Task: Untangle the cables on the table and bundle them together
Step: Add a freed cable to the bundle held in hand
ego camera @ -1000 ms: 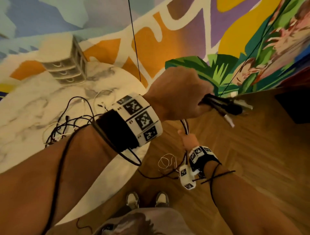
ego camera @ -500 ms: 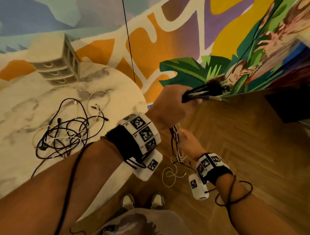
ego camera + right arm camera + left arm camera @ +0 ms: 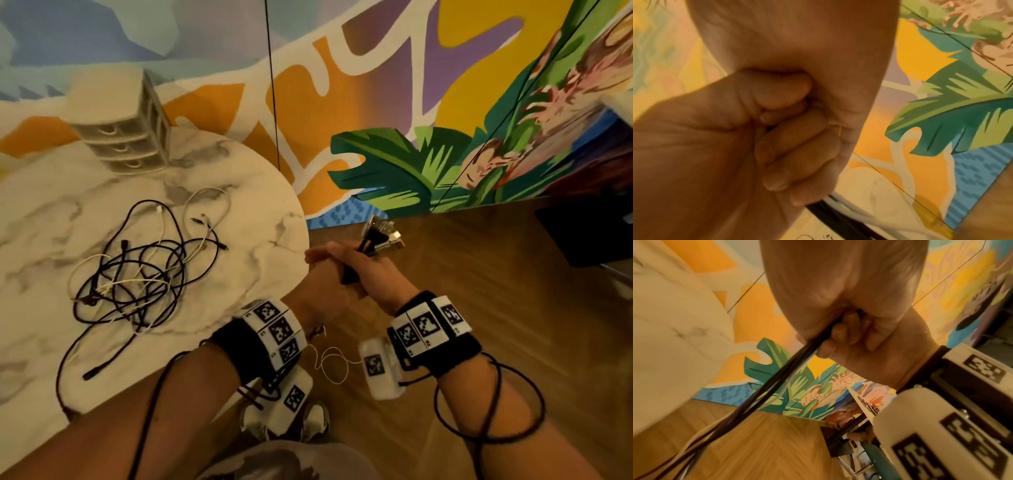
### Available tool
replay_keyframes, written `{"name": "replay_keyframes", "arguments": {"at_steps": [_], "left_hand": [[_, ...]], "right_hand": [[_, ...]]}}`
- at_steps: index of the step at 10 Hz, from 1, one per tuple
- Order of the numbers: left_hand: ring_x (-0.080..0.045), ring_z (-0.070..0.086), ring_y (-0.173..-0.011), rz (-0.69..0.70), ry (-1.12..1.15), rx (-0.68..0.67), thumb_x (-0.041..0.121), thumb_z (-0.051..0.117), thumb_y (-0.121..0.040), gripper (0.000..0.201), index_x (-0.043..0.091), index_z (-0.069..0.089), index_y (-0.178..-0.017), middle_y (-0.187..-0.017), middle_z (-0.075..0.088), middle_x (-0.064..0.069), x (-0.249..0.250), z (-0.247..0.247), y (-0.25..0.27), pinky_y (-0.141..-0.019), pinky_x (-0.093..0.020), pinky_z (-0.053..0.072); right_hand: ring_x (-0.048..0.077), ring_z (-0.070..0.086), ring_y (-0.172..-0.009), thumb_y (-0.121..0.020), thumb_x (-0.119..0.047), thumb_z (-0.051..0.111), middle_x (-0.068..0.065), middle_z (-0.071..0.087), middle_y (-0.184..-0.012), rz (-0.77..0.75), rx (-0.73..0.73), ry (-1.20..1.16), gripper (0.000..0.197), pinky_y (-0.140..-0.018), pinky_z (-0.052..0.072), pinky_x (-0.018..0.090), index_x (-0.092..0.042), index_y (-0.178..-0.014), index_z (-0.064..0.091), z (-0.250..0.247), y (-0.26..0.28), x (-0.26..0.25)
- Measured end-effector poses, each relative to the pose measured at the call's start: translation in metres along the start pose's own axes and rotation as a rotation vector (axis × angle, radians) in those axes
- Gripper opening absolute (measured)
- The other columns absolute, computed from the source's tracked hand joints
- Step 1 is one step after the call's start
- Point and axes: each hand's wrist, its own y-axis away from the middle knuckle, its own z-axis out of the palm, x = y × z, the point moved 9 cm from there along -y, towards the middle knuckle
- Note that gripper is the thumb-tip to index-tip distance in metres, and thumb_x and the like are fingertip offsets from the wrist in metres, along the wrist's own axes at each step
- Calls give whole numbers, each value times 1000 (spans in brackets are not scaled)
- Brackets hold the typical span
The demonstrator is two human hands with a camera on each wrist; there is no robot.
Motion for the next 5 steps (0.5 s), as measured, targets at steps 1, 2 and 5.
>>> {"name": "replay_keyframes", "arguments": {"at_steps": [1, 2, 5], "left_hand": [[-28, 57, -110, -446, -617, 86, -29, 37, -81, 47, -7, 52, -120, -117, 60, -16, -31, 10, -21, -104, -54, 32], [-50, 48, -107, -419, -730, -9, -12, 34, -86, 35, -11, 52, -116, -117, 58, -28, -30, 1, -24, -93, -77, 18], [-12, 49, -92, 565, -624, 503, 60, 46, -84, 46, 23, 50, -112, -106, 51, 4, 60, -96, 69, -64, -25, 41]], "right_hand": [[24, 61, -108, -96, -32, 51, 5, 69, -113, -12, -1, 48, 30, -95, 50, 41, -16, -115, 69, 15, -7, 7], [17, 62, -104, -100, -27, 44, 1, 71, -109, 22, -12, 64, 33, -89, 49, 25, -11, -108, 72, 28, -13, 16], [1, 52, -49, -95, -8, 47, -7, 60, -57, -131, -9, -81, 27, -46, 40, 14, -15, -72, 57, 56, -19, 15]]}}
